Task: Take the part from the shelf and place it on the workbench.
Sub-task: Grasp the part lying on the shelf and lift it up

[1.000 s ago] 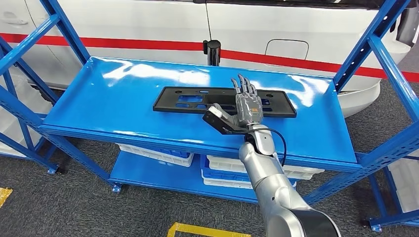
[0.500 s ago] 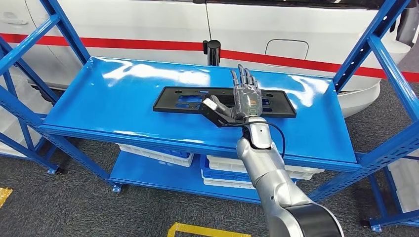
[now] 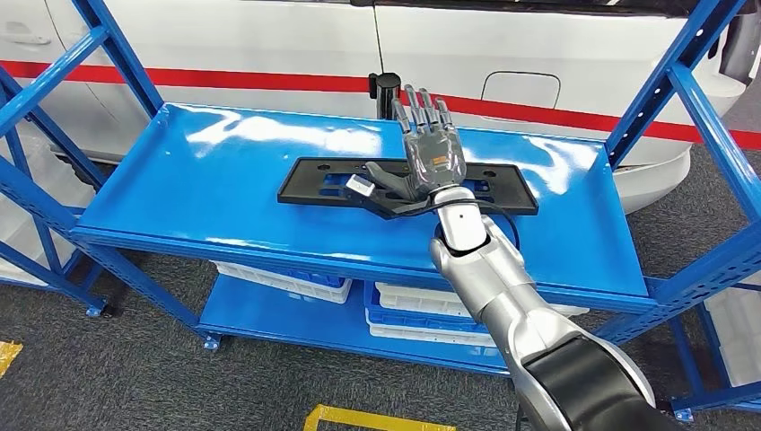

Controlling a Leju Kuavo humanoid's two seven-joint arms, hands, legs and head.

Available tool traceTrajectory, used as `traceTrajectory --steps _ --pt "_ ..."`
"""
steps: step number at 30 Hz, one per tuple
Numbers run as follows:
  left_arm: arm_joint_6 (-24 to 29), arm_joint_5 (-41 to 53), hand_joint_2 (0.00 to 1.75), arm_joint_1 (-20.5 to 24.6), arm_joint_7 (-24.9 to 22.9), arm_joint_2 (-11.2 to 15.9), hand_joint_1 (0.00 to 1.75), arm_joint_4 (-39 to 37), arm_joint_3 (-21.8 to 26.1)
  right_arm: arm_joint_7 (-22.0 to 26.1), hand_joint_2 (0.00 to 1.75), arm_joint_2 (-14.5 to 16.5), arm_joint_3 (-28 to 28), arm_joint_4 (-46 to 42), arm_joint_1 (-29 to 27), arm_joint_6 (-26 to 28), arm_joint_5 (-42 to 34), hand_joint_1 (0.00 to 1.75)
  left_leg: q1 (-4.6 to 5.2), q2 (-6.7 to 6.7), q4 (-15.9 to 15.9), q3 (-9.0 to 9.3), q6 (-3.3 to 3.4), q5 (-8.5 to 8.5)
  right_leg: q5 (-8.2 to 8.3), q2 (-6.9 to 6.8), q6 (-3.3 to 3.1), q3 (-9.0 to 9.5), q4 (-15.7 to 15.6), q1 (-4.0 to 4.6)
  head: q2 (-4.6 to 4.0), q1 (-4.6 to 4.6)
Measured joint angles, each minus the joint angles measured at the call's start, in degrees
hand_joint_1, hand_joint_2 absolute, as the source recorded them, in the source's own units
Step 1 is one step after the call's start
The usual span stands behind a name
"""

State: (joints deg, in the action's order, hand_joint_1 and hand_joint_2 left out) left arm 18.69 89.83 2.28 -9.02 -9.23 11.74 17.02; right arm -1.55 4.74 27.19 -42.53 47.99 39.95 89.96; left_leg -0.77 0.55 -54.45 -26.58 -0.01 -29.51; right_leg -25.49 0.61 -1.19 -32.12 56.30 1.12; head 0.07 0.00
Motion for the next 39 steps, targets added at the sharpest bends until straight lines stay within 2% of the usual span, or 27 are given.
traceTrajectory --steps 9,15,19,25,28,34,39 --pt "-0.2 0.0 0.0 -0.2 -0.6 0.3 0.0 0.0 -1.0 -8.2 0.0 -5.4 14.2 0.6 0.8 0.0 0.0 0.0 0.0 0.0 0.0 0.0 0.0 0.0 0.0 0.0 0.0 0.0 0.0 0.0 0.0 0.0" --pt "-0.5 0.0 0.0 -0.3 -0.6 0.4 0.0 -0.1 -1.7 -8.0 0.0 -8.1 17.0 -0.1 -0.3 0.0 -0.1 0.0 0.0 -0.02 0.0 0.04 0.01 -0.01 0.0 -0.01 0.0 0.0 0.0 0.0 0.0 0.0" --pt "-0.8 0.0 0.0 -0.3 -0.7 0.6 0.0 -0.1 -2.7 -2.0 0.0 -9.8 13.5 -1.8 -4.4 0.0 -0.2 0.0 0.0 -0.02 0.0 0.01 0.02 -0.02 0.0 -0.01 0.0 0.01 0.0 0.0 0.0 0.01" --pt "-1.0 0.0 0.0 -0.3 -0.7 0.9 0.0 -0.1 -3.7 0.9 0.0 -11.2 8.9 -2.9 -7.9 0.0 -0.8 0.0 0.0 0.0 0.0 0.02 0.04 -0.03 0.0 0.0 0.0 0.01 0.0 -0.01 0.0 0.0" --pt "-1.2 0.0 0.0 -0.4 -0.7 1.0 0.0 -0.1 -4.2 3.9 0.0 -11.7 6.6 -2.9 -9.4 0.0 -1.0 0.0 0.0 -0.02 0.0 0.03 0.04 -0.03 0.0 -0.01 0.0 0.01 0.0 0.0 0.0 0.0" --pt "-1.2 0.0 0.0 -0.4 -0.6 1.3 0.0 -0.1 -4.8 12.6 0.0 -12.1 -2.7 -3.4 -13.6 0.0 -2.2 0.0 -0.01 -0.02 0.0 0.02 0.04 -0.03 0.0 0.0 0.0 0.03 0.0 -0.01 0.0 0.0" --pt "-1.2 0.0 0.0 -0.4 -0.6 1.4 0.0 -0.1 -5.5 15.6 0.0 -12.0 -9.1 -4.7 -15.9 0.0 -2.3 0.0 -0.01 -0.02 0.0 0.0 0.04 -0.03 0.0 -0.01 0.0 0.05 0.0 -0.01 0.0 0.0"
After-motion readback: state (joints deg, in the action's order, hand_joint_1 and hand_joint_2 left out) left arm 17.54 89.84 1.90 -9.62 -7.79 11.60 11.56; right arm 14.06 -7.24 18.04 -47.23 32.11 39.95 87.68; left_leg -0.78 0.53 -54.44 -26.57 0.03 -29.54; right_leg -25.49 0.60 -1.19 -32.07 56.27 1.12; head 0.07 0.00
